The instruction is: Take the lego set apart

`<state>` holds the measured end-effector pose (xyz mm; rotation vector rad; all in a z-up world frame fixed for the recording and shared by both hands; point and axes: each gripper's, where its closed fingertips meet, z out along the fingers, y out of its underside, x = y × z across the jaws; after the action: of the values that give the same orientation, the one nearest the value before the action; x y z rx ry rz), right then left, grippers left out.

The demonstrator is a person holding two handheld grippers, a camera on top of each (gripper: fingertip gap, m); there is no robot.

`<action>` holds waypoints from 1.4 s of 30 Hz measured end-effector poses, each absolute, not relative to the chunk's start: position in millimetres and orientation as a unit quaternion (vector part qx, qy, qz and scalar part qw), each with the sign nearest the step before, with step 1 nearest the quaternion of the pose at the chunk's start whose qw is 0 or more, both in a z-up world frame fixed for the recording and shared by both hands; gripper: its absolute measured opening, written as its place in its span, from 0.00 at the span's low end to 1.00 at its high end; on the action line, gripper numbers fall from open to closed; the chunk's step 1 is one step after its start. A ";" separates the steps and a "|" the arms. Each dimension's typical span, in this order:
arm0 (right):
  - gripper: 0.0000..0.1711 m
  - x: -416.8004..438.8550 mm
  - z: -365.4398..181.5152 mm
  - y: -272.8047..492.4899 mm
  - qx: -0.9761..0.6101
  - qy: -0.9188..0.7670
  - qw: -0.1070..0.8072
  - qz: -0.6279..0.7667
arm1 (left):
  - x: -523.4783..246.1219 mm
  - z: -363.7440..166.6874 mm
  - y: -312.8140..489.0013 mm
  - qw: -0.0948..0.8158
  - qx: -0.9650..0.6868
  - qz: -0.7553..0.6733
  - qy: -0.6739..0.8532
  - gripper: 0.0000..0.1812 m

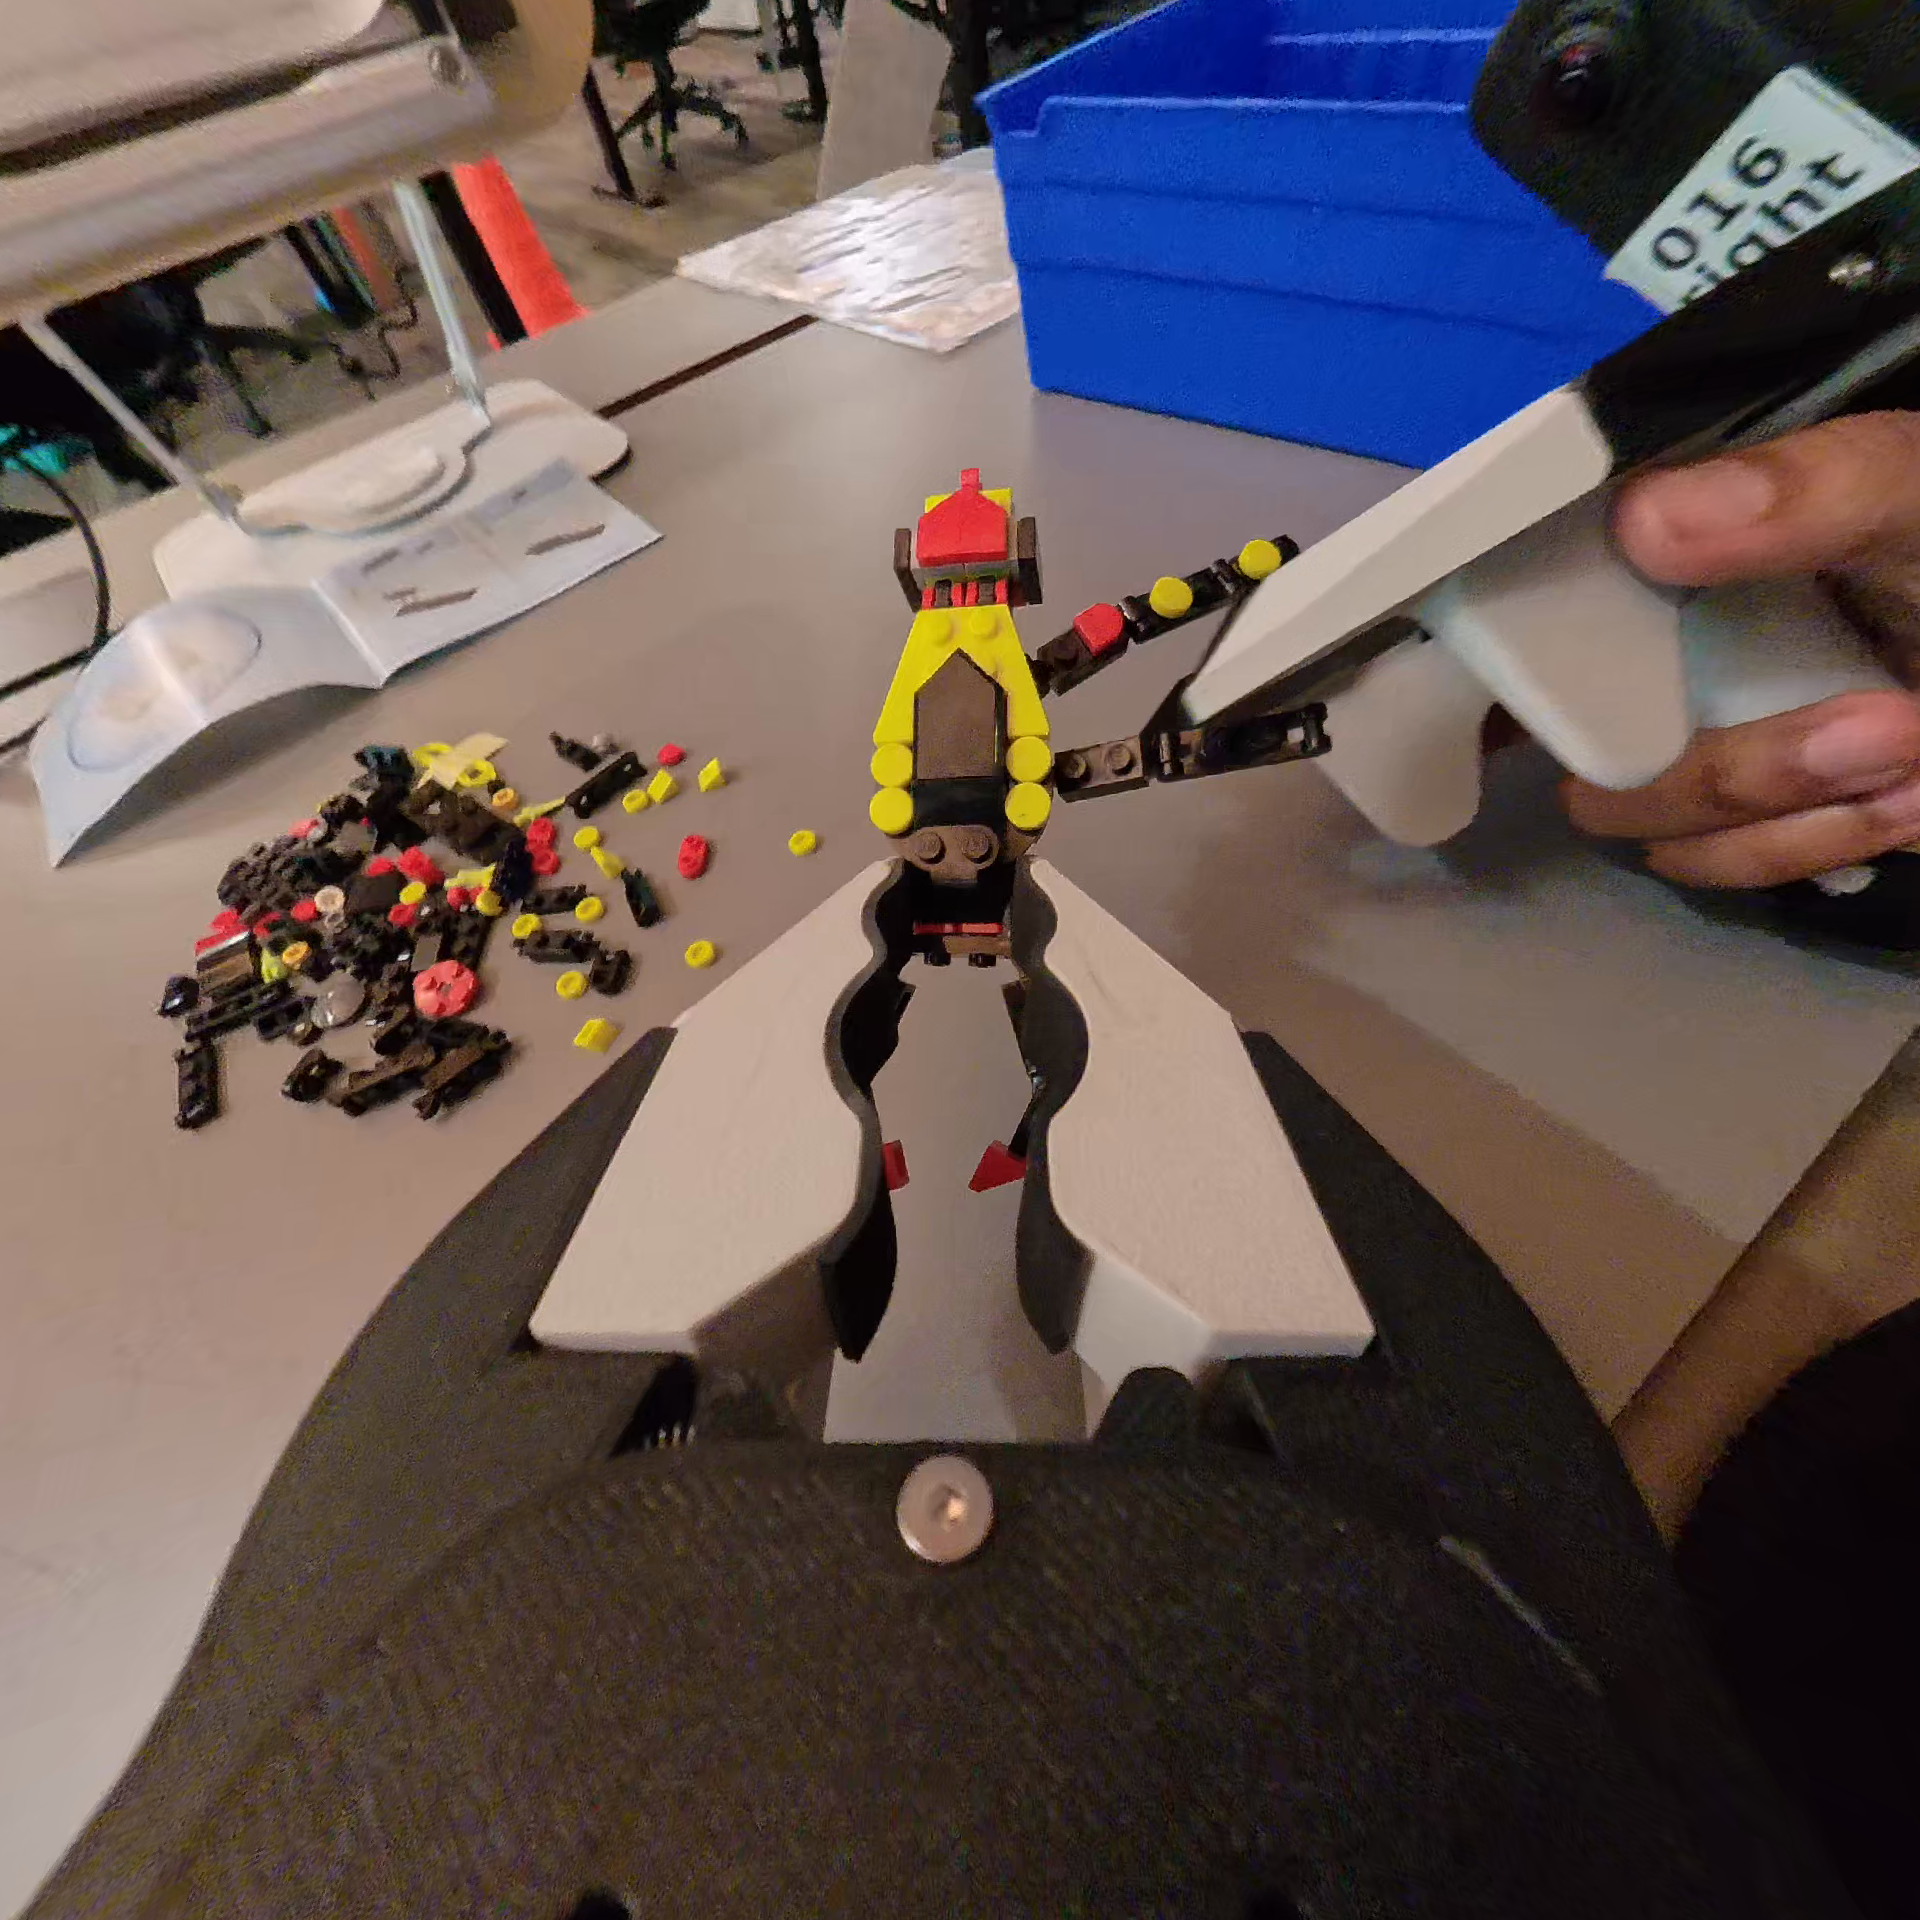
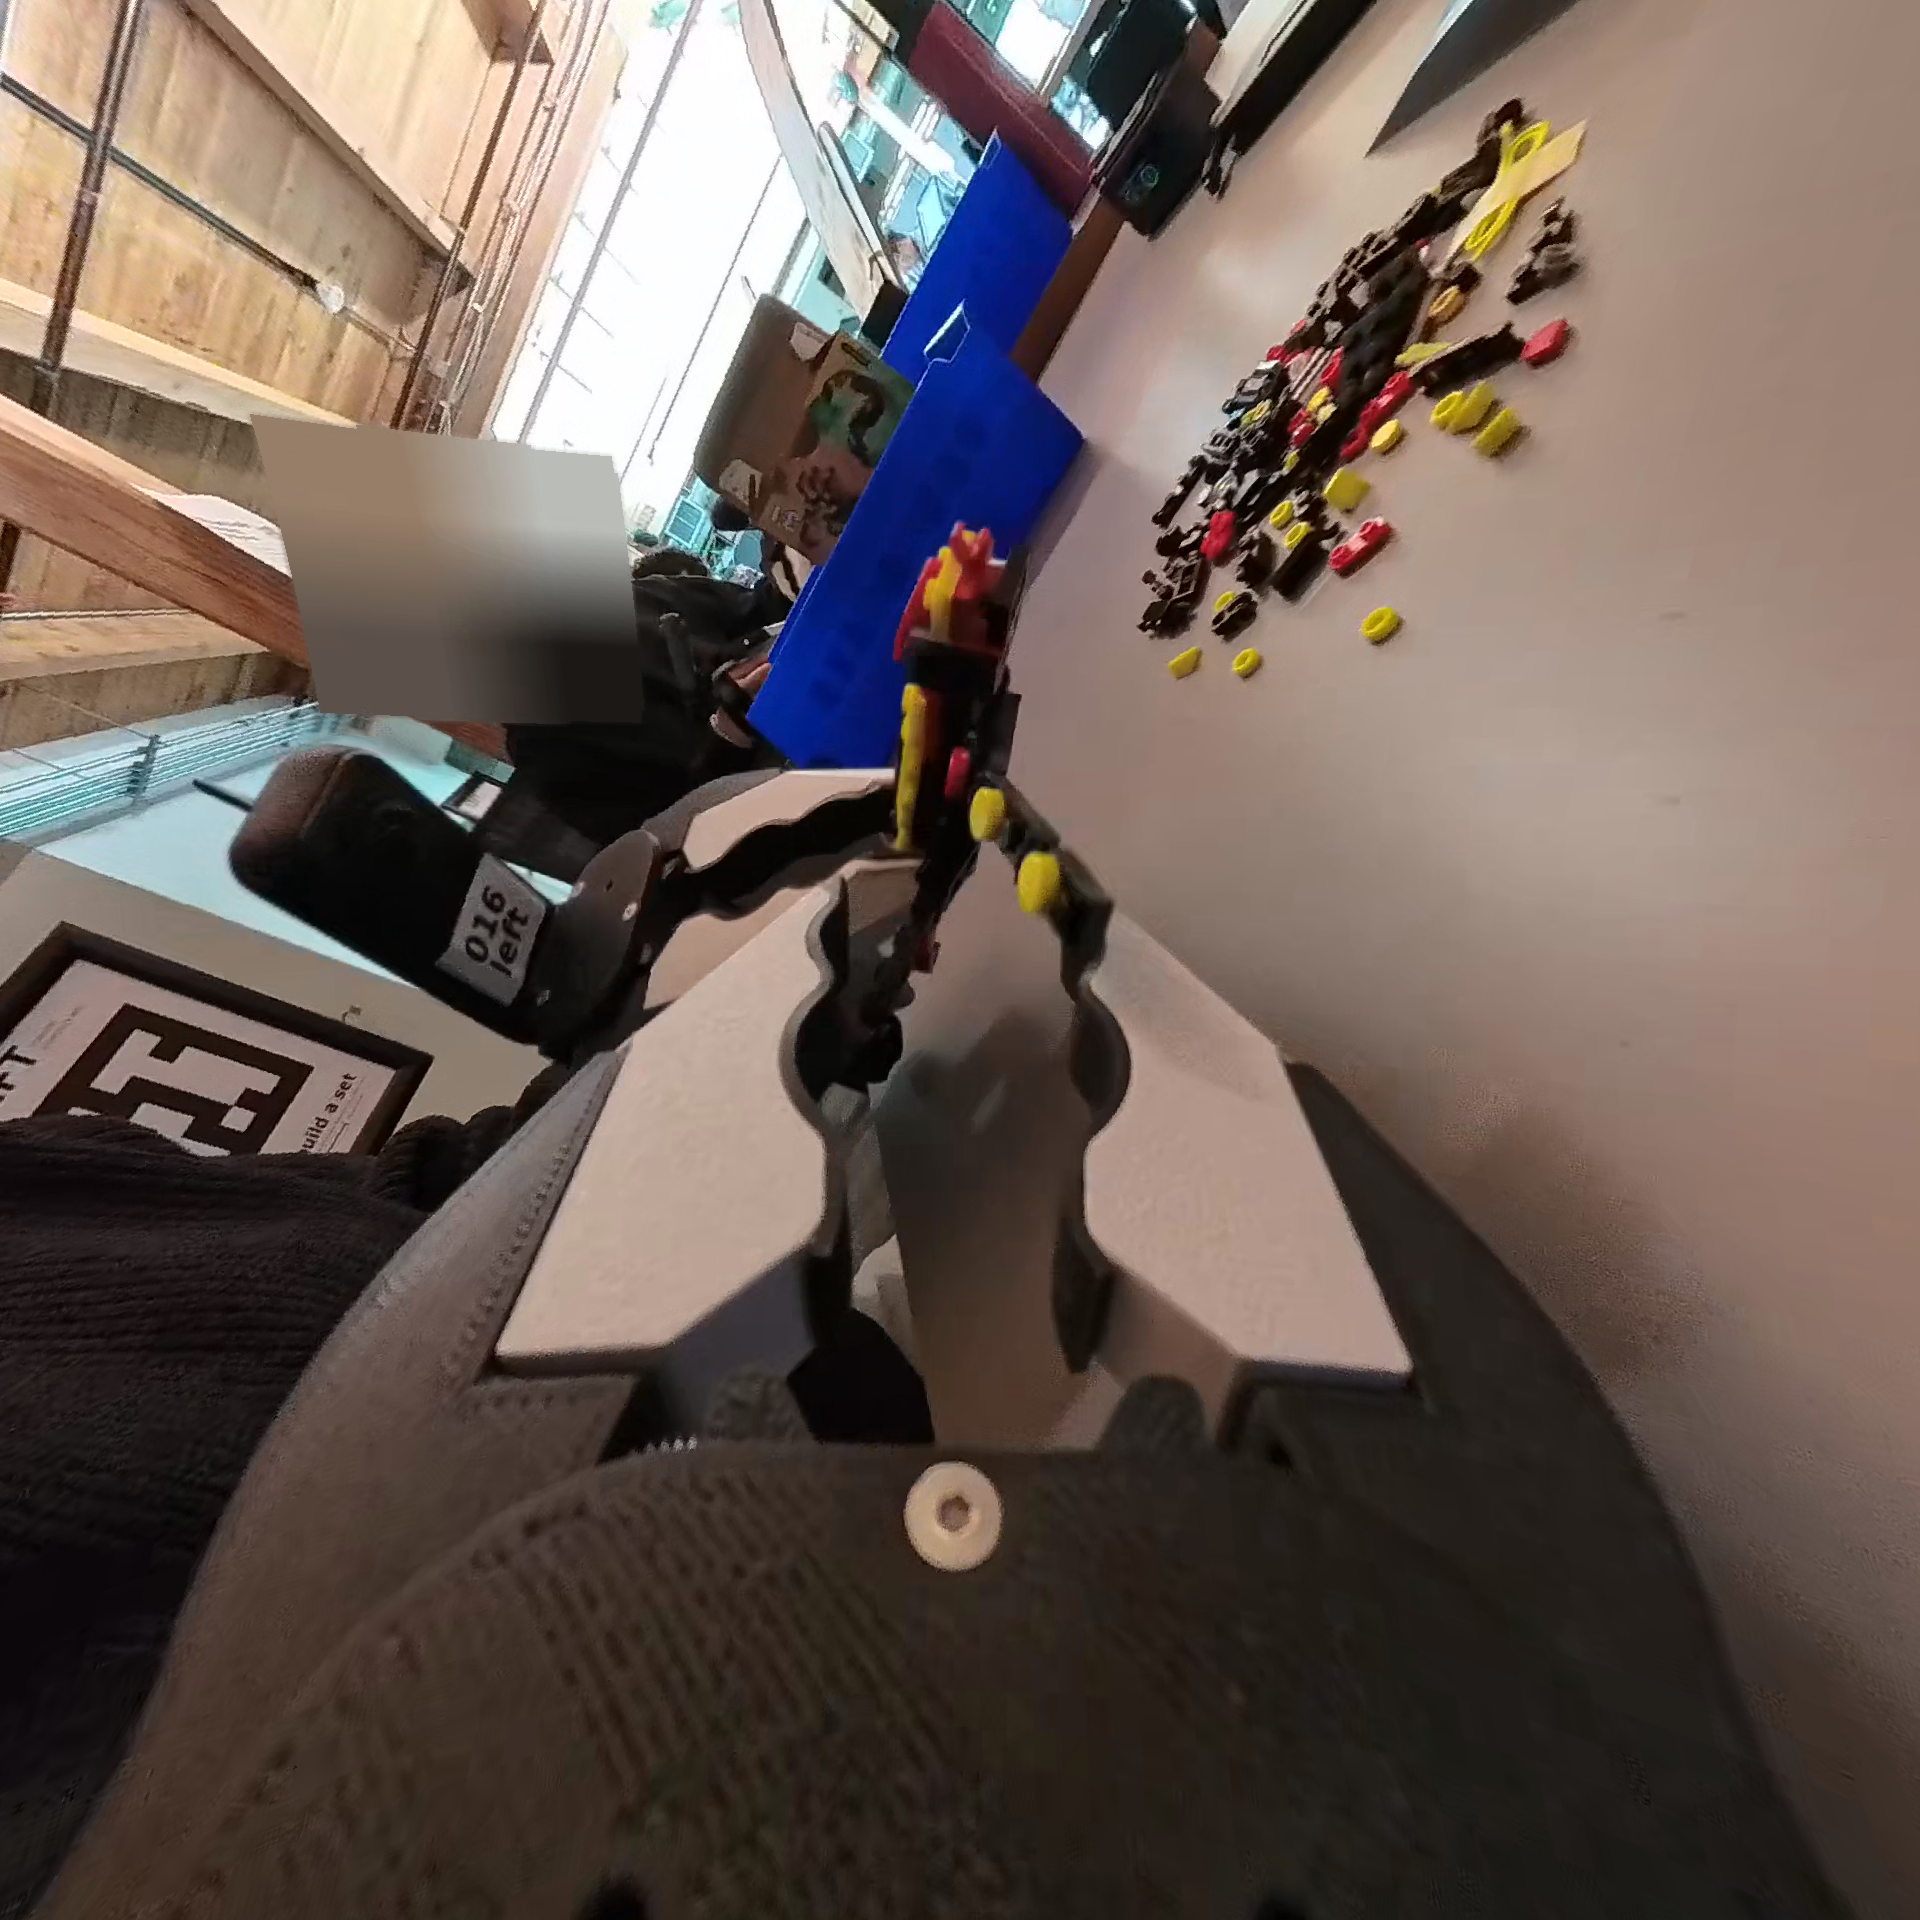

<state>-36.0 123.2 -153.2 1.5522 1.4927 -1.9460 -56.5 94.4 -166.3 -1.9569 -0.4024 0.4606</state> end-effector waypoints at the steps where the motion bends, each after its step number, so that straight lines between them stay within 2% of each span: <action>1: 0.23 -35.9 -152.8 121.5 0.529 0.509 0.122 -0.667 | -52.3 -164.8 97.6 0.523 -0.814 0.189 -0.165 0.10; 4: 0.16 -34.7 -150.5 120.7 0.522 0.500 0.132 -0.678 | -43.6 -160.3 104.2 0.539 -0.806 0.175 -0.169 0.10; 6: 0.05 -33.3 -147.3 121.3 0.514 0.497 0.138 -0.685 | -44.0 -160.8 104.3 0.544 -0.804 0.158 -0.181 0.10; 7: 0.04 -33.8 -148.2 122.2 0.515 0.502 0.131 -0.683 | -43.9 -159.9 104.2 0.552 -0.800 0.138 -0.192 0.10; 13: 0.04 -33.9 -148.6 121.6 0.507 0.515 0.124 -0.680 | -41.5 -160.9 104.0 0.567 -0.790 0.070 -0.223 0.10; 19: 0.04 -33.1 -150.9 120.9 0.507 0.530 0.125 -0.669 | -38.7 -162.6 105.7 0.560 -0.796 0.080 -0.215 0.10; 25: 0.04 -33.8 -152.1 121.5 0.510 0.555 0.111 -0.648 | -36.8 -159.9 106.5 0.582 -0.755 -0.065 -0.294 0.08; 28: 0.04 -37.5 -162.4 127.7 0.531 0.573 0.080 -0.619 | -37.1 -157.4 105.5 0.587 -0.751 -0.068 -0.295 0.09; 30: 0.04 -47.4 -181.2 157.8 0.562 0.584 0.020 -0.586 | -42.9 -135.3 98.8 0.615 -0.727 -0.064 -0.300 0.09; 32: 0.04 -53.9 -166.1 176.6 0.575 0.527 0.040 -0.624 | -62.7 -141.7 82.5 0.593 -0.742 0.010 -0.312 0.09; 36: 0.04 -49.1 -153.0 162.2 0.542 0.560 0.029 -0.625 | -84.2 -165.2 65.4 0.553 -0.756 0.010 -0.351 0.08; 39: 0.04 -42.6 -155.6 146.0 0.524 0.567 0.061 -0.632 | -93.6 -192.6 53.4 0.472 -0.811 0.076 -0.338 0.08; 42: 0.04 -40.0 -158.8 139.2 0.516 0.556 0.100 -0.644 | -86.8 -216.8 49.4 0.410 -0.849 0.084 -0.324 0.08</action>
<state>-40.0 139.2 -158.8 1.5254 1.6443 -1.9042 -86.8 49.4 -216.8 -2.1370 -0.8157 0.2117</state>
